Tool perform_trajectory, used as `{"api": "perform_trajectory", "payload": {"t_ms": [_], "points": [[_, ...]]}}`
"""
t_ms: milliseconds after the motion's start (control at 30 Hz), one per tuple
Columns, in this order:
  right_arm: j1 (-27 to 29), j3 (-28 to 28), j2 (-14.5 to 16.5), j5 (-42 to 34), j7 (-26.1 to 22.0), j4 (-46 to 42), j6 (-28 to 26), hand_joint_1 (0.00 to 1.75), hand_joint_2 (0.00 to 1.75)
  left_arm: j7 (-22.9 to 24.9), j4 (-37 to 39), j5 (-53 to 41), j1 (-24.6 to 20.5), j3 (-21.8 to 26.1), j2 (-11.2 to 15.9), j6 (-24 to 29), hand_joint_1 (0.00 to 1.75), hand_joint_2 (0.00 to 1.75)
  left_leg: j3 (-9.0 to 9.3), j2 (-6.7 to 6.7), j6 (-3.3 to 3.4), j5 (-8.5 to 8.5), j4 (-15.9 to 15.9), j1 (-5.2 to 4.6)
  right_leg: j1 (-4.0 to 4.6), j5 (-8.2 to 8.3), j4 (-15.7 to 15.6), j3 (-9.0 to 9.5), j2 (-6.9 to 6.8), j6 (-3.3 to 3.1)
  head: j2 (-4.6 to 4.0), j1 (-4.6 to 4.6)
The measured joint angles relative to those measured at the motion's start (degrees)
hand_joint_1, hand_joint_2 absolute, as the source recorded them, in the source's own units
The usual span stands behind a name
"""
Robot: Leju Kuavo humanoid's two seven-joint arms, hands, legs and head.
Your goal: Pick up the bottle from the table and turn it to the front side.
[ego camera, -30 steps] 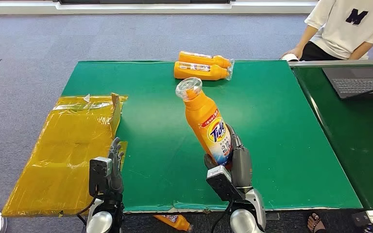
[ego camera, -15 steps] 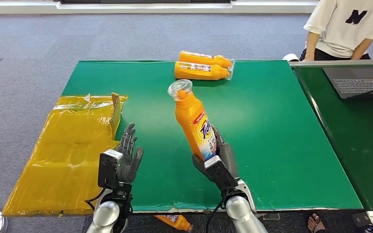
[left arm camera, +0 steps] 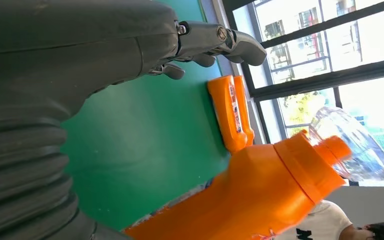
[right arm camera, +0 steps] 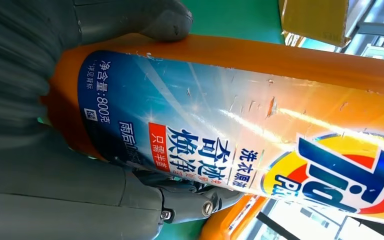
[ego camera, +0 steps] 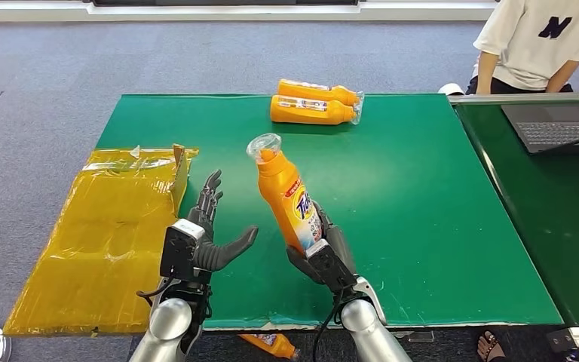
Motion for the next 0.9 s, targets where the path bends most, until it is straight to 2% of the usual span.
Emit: {"api": "perform_trajectory", "payload": {"t_ms": [300, 533, 900], "points": [[-1.8, 0.0, 0.9, 0.4, -0.3, 3.5, 0.2, 1.75, 1.75, 3.0, 6.6, -1.2, -6.8, -3.3, 0.9, -3.2, 0.00, 1.75, 0.00, -0.01, 0.00, 0.00, 0.0, 0.00, 0.00, 0.00, 0.0, -0.01, 0.00, 0.00, 0.00, 0.00], [-2.2, 0.0, 1.0, 0.5, -0.3, 4.7, 0.1, 1.75, 1.75, 3.3, 9.9, -1.1, -8.6, -4.2, 1.0, -4.3, 0.00, 1.75, -0.01, -0.01, -0.01, 0.00, 0.0, 0.00, 0.00, 0.00, 0.0, -0.03, 0.01, 0.00, 0.00, 0.00], [-3.0, 0.0, 1.1, 0.1, -1.1, 8.2, -2.2, 1.75, 1.75, 6.3, 21.0, 2.6, -15.9, -7.2, 1.0, -11.8, 0.00, 1.75, -0.01, -0.02, -0.01, 0.02, 0.0, 0.00, -0.01, 0.03, 0.0, -0.01, 0.00, 0.03, 0.00, 0.02]]}}
